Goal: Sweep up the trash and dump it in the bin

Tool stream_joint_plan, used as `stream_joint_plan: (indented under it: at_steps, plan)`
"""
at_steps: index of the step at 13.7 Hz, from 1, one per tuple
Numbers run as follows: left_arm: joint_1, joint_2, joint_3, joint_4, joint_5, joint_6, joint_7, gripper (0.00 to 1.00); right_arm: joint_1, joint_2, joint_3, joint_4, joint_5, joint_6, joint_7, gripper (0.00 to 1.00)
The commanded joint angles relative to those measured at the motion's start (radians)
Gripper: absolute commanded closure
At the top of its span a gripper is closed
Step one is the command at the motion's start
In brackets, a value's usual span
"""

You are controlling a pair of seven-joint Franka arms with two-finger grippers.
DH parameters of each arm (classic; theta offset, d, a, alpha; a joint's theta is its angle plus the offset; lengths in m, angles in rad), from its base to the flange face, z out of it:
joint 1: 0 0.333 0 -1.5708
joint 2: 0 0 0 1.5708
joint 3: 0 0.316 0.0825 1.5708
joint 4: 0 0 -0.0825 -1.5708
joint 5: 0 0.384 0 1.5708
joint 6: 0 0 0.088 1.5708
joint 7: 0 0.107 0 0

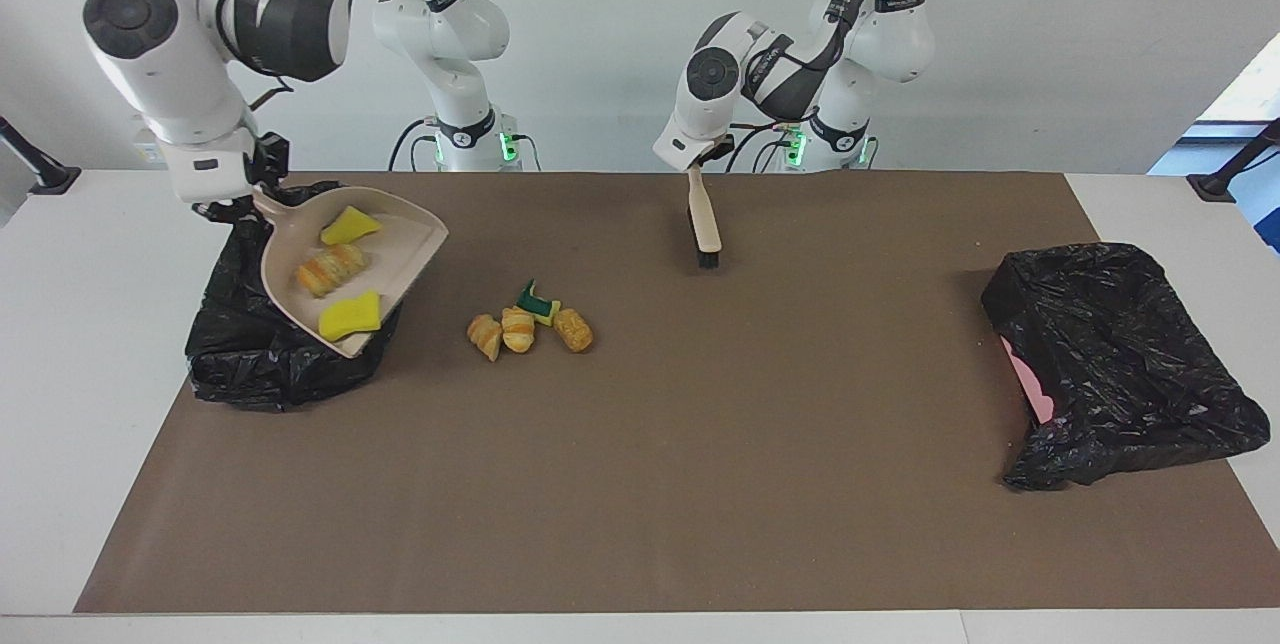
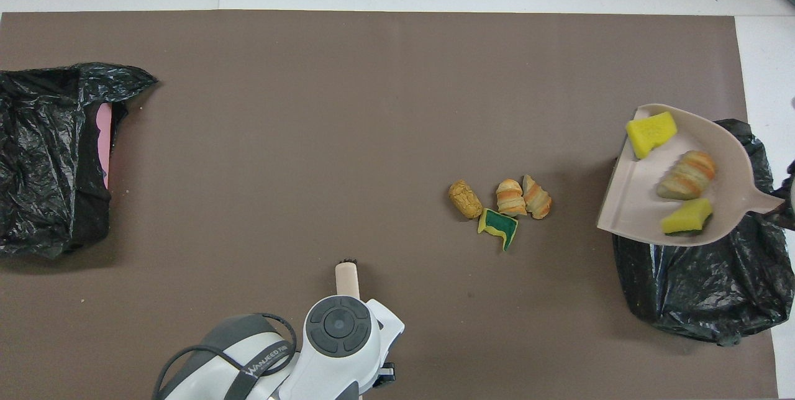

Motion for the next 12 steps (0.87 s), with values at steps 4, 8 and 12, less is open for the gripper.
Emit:
stream_joint_plan:
  at_steps: [4,8,12]
  plan:
    - [-0.078,-0.037,0.013,-0.045,-0.049,0.034,0.006,1.00,-0.169,-0.103,0.015,-0.161,-0.187,0.206,-0.312,1.00]
    - [-0.096,-0.010,0.011,-0.045,-0.058,0.057,-0.014,1.00,-0.156,-0.181,0.016,-0.302,-0.292,0.302,-0.574,1.00]
    - [-0.113,0.021,0.013,-0.044,-0.058,0.093,-0.028,1.00,-0.156,-0.195,0.015,-0.380,-0.350,0.396,-0.626,1.00]
